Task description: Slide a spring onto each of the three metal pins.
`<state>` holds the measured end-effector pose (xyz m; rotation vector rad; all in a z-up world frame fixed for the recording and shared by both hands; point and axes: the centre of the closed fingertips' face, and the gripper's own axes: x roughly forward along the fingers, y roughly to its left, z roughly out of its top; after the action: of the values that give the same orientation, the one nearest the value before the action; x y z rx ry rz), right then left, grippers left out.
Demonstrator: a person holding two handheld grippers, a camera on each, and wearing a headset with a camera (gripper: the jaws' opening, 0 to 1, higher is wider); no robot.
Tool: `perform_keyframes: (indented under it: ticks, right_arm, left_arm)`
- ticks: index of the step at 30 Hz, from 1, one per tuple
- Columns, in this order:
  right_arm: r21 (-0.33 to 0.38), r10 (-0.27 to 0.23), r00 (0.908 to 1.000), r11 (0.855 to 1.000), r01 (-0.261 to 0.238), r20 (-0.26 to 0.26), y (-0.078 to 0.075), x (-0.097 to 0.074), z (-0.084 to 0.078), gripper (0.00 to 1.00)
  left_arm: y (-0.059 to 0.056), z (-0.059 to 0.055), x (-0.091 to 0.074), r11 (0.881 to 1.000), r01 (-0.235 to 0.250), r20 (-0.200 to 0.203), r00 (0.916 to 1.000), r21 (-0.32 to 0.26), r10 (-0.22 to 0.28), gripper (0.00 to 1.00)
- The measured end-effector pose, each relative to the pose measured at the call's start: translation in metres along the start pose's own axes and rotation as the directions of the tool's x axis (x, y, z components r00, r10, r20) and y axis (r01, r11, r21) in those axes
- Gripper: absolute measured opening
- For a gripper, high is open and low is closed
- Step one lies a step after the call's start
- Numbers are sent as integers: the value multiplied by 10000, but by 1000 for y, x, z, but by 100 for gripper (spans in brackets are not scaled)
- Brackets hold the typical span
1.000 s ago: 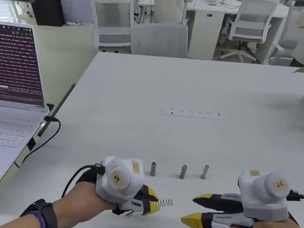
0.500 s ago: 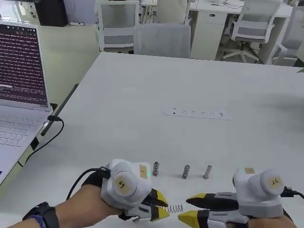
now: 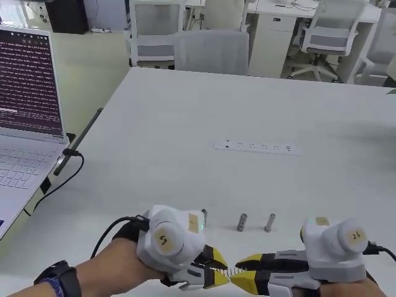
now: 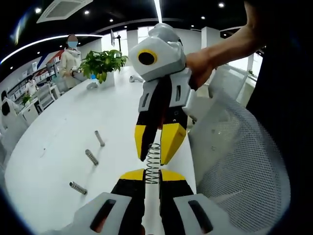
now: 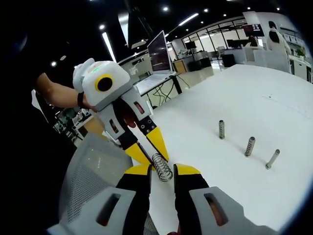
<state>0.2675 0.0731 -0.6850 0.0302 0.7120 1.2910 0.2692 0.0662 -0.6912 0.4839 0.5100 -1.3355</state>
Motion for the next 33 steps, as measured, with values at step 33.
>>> perform_keyframes:
  ticks: [33]
  right_arm:
    - [-1742,114,9937,9842,-309,-1116,5,-2,-8,8]
  left_arm:
    - [-5,2,3,9986,388,59,9992,372,-390,2]
